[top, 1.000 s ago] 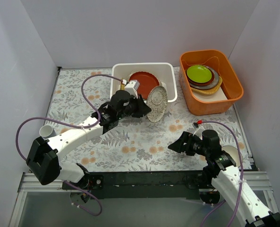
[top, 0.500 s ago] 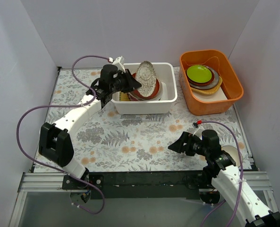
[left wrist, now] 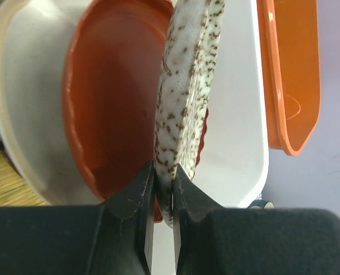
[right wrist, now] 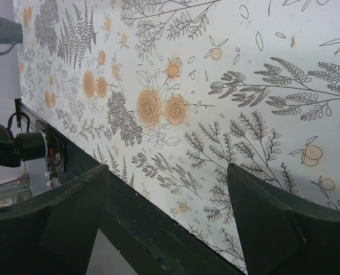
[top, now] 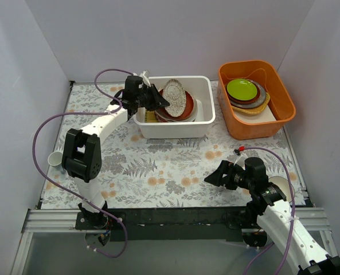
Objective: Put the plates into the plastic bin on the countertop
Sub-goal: Place the plate in the plastic bin.
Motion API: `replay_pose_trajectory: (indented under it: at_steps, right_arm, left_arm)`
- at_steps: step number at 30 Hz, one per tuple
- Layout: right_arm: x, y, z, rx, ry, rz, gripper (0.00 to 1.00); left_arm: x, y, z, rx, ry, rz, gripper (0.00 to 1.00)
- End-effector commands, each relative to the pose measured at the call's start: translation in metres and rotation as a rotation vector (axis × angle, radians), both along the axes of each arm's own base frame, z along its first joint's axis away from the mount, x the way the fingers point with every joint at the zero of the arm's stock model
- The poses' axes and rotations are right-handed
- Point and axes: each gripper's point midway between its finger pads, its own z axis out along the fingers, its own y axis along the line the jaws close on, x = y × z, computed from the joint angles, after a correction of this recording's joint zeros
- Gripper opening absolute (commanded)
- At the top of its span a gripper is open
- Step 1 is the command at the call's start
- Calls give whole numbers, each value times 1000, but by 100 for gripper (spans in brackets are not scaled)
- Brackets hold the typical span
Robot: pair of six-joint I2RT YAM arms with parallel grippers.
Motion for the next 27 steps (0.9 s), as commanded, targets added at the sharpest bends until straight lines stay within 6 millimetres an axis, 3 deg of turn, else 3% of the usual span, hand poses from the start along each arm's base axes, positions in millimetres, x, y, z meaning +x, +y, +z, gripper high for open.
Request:
replay_pose_trajectory:
  at_steps: [1, 15, 20, 21, 27]
  right_arm:
    - [3, 3, 16, 13, -53, 24, 90]
    - [4, 3, 14, 2, -48, 28, 90]
    - [4, 2, 14, 1, -50, 26, 90]
    - [4, 2, 14, 1, -50, 27, 90]
    - [3, 2, 14, 1, -48, 27, 90]
  left_arm:
    - [12, -2, 55, -75, -124, -16, 0]
    - [16, 10, 18, -5, -27, 26, 4]
    - [16, 16, 15, 14, -23, 57, 28]
    - [17, 18, 20, 14, -32, 66, 40]
    - [19, 26, 28, 47, -43, 105, 65]
